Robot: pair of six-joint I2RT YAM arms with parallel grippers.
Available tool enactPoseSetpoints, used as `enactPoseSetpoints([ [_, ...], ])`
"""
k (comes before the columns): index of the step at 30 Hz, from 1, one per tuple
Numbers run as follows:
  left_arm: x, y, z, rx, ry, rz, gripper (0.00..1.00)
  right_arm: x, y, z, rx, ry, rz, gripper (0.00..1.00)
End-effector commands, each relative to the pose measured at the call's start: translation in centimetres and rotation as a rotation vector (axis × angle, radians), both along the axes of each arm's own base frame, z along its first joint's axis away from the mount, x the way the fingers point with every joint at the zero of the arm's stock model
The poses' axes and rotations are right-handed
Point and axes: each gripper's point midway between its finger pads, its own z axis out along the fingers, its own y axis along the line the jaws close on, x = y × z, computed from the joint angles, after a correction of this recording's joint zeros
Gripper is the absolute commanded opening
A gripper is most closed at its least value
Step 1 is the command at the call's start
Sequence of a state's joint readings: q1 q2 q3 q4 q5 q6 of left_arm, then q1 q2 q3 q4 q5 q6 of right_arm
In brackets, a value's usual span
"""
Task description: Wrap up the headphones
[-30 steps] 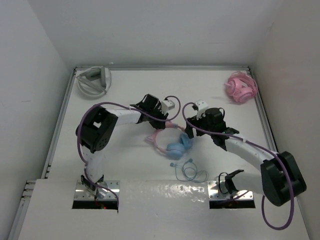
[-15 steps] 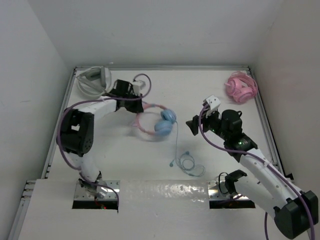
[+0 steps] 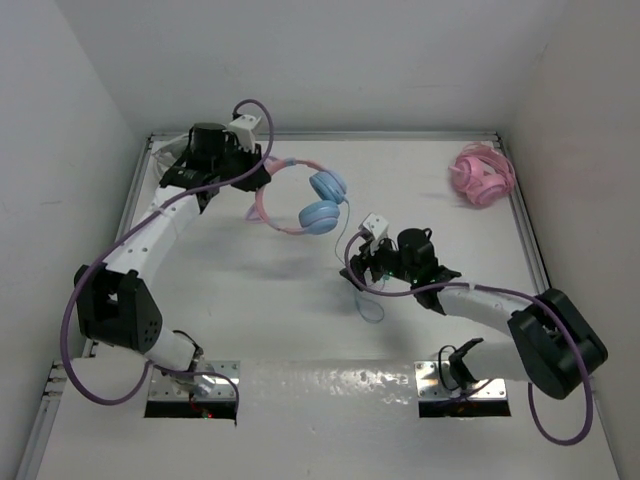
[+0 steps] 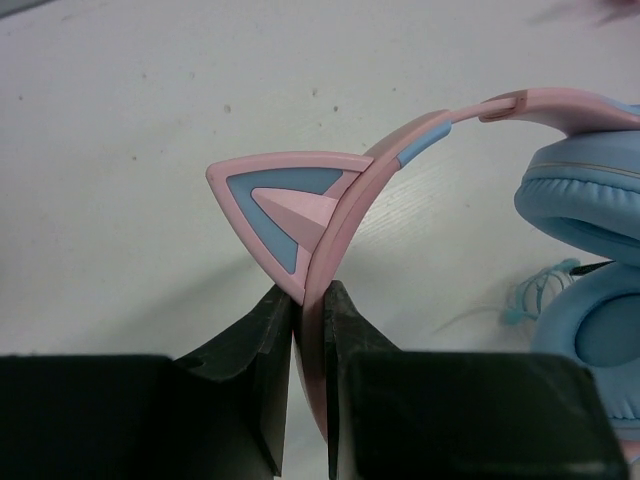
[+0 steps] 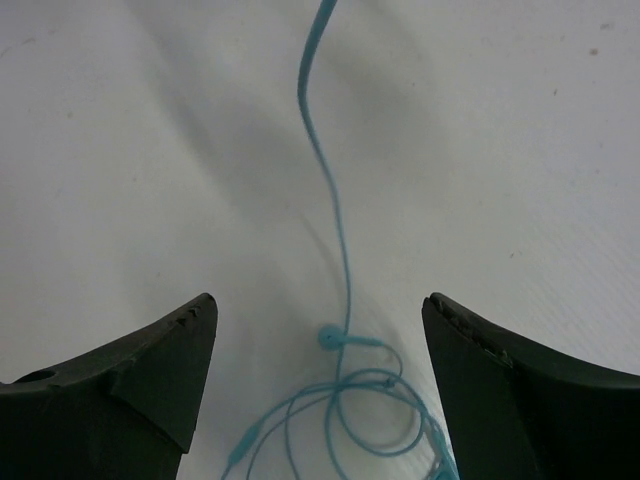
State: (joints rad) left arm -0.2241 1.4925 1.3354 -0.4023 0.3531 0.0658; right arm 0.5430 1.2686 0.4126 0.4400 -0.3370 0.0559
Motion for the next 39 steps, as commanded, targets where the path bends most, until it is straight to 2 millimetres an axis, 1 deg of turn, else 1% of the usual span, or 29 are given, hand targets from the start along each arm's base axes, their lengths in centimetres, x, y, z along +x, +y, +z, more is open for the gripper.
enactPoseSetpoints([
  [1, 0.0, -0.2, 3.9, -0.088, -0.034, -0.007, 0.0, 2.5, 0.7, 2.2, 0.068, -0.182, -0.057, 0.82],
  [3, -0.6, -0.7, 4.2, -0.104, -0.028, -0.037, 0.0, 3.6, 0.3, 2.3, 0.094, -0.219, -0.122, 0.82],
  [4, -0.7, -0.8, 4.2, -0.109, -0.025, -0.046, 0.0, 4.0, 0.1, 1.2, 0.085, -0.206, -0.146, 0.82],
  [5, -0.9, -0.8, 4.4, -0.111, -0.029, -0.049, 0.0, 4.8, 0.3, 2.1, 0.124, -0.24, -0.173, 0.82],
  [6, -1.0, -0.9, 4.3, -0.112, -0.024, -0.051, 0.0, 5.0, 0.5, 1.9, 0.132, -0.242, -0.17, 0.83],
  [7, -1.0, -0.9, 4.3, -0.112, -0.024, -0.051, 0.0, 5.3, 0.9, 1.8, 0.144, -0.236, -0.163, 0.82],
  [8, -1.1, -0.8, 4.5, -0.112, -0.029, -0.052, 0.0, 5.6, 2.1, 1.6, 0.174, -0.216, -0.133, 0.82],
  [11, -1.0, -0.6, 4.2, -0.106, -0.034, -0.04, 0.0, 5.9, 4.4, 1.6, 0.247, -0.21, -0.086, 0.81],
  [13, -1.0, -0.6, 3.8, -0.12, -0.02, -0.023, 0.0, 5.7, 5.1, 2.0, 0.295, -0.219, -0.071, 0.8],
  [15, -0.9, -0.7, 3.5, -0.126, -0.011, -0.019, 0.0, 6.1, 5.1, 2.6, 0.356, -0.232, -0.106, 0.65],
  [16, -0.9, -0.7, 3.3, -0.127, -0.009, -0.018, 0.0, 6.2, 5.0, 3.1, 0.383, -0.249, -0.114, 0.55],
  [17, -0.9, -0.7, 3.2, -0.129, -0.006, -0.018, 0.0, 6.1, 5.0, 2.9, 0.387, -0.245, -0.116, 0.29],
  [18, -0.8, -0.8, 3.2, -0.131, -0.006, -0.017, 0.0, 6.0, 4.8, 3.1, 0.398, -0.248, -0.121, 0.19],
  [19, -0.7, -0.7, 3.0, -0.128, -0.006, -0.013, 0.0, 5.5, 4.5, 3.1, 0.405, -0.245, -0.122, 0.12],
  [20, -0.4, -0.5, 2.7, -0.12, -0.012, 0.002, 0.0, 5.1, 4.3, 3.0, 0.408, -0.236, -0.122, 0.03],
  [21, -0.3, -0.3, 2.5, -0.113, -0.016, 0.009, 0.0, 4.7, 4.2, 3.9, 0.421, -0.247, -0.115, 0.0],
  [22, 0.0, -0.1, 2.1, -0.105, -0.016, 0.02, 0.0, 3.8, 3.7, 2.8, 0.389, -0.216, -0.111, 0.0],
  [24, 0.7, 0.4, 0.9, -0.076, -0.021, 0.053, 0.0, 2.1, 3.2, 1.7, 0.326, -0.151, -0.082, 0.0],
  [26, 1.5, 1.3, -0.1, -0.041, -0.037, 0.1, 0.0, 1.3, 2.7, 0.5, 0.229, -0.106, -0.061, 0.0],
  [27, 2.0, 1.7, -0.7, -0.016, -0.042, 0.112, 0.0, 0.6, 2.1, -0.6, 0.129, -0.017, -0.057, 0.0],
  [28, 2.4, 2.2, -1.2, 0.02, -0.057, 0.126, 0.0, 0.5, 1.2, -1.3, 0.038, 0.001, -0.062, 0.0],
  [30, 3.0, 2.5, -2.3, 0.047, -0.047, 0.136, 0.0, 0.2, -0.2, -1.0, -0.102, 0.078, -0.093, 0.0],
  [31, 3.3, 2.5, -2.6, 0.061, -0.053, 0.133, 0.0, 0.4, -1.3, -0.9, -0.172, 0.07, -0.116, 0.0],
  [34, 4.1, 2.5, -3.9, 0.12, -0.056, 0.148, 0.0, 0.2, -3.2, 1.2, -0.29, 0.088, -0.153, 0.0],
  [35, 4.2, 2.4, -4.2, 0.134, -0.057, 0.146, 0.0, 0.3, -3.5, 1.9, -0.307, 0.092, -0.166, 0.0],
  [36, 4.2, 2.1, -4.6, 0.151, -0.055, 0.14, 0.0, 0.3, -3.8, 3.0, -0.358, 0.09, -0.153, 0.0],
  [37, 4.3, 1.6, -4.7, 0.184, -0.07, 0.129, 0.0, 0.1, -4.1, 3.1, -0.396, 0.104, -0.148, 0.0],
  [38, 4.3, 1.3, -5.2, 0.206, -0.067, 0.121, 0.0, 0.8, -5.2, 3.6, -0.453, 0.092, -0.205, 0.0],
  [39, 4.2, 0.9, -5.4, 0.224, -0.072, 0.114, 0.0, 0.8, -5.7, 4.7, -0.515, 0.099, -0.222, 0.0],
])
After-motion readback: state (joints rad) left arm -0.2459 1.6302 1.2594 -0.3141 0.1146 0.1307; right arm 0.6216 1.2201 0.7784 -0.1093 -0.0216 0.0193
